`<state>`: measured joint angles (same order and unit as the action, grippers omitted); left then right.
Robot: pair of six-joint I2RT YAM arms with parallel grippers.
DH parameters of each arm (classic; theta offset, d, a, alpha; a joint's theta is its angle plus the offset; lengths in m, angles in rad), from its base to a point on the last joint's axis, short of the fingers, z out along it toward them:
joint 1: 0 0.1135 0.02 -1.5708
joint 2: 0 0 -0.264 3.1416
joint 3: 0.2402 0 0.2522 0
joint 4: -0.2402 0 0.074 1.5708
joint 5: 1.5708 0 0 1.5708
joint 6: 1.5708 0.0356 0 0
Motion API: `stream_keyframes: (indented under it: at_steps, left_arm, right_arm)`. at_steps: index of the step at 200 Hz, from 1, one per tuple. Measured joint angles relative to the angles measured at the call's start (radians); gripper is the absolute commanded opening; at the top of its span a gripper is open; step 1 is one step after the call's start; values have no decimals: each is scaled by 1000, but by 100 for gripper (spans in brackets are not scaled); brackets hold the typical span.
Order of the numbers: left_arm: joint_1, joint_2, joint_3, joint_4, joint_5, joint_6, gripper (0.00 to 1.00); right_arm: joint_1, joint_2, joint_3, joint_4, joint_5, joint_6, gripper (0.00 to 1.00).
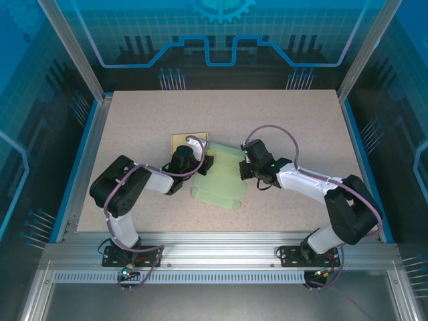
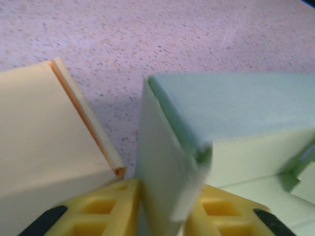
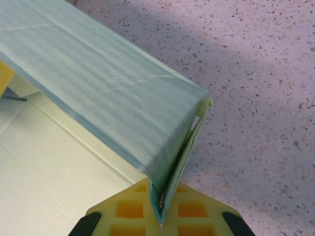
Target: Fold the paper box
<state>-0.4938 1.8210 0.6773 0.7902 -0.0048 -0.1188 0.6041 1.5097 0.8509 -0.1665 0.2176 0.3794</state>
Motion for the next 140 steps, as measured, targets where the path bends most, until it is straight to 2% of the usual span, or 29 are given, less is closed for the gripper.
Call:
stream_keyframes:
  at_steps: [11, 34, 75, 105, 140]
  left_arm:
    - [-2, 0, 7, -3, -29, -23, 16]
    - [-24, 0, 16, -26, -113, -28, 14]
    - [-81, 0, 30, -60, -273, 9, 0]
    - [-127, 0, 52, -113, -416, 4, 0]
    - [-135, -13, 57, -156, -439, -24, 0]
  right_arm:
    - [2, 0, 0, 2, -6, 0, 0]
    - [11, 0, 0, 6, -14, 0, 0]
    - [13, -8, 0, 6, -14, 2, 0]
    - [19, -8, 0, 6, -13, 19, 0]
    - [20, 24, 22, 3, 10, 35, 12]
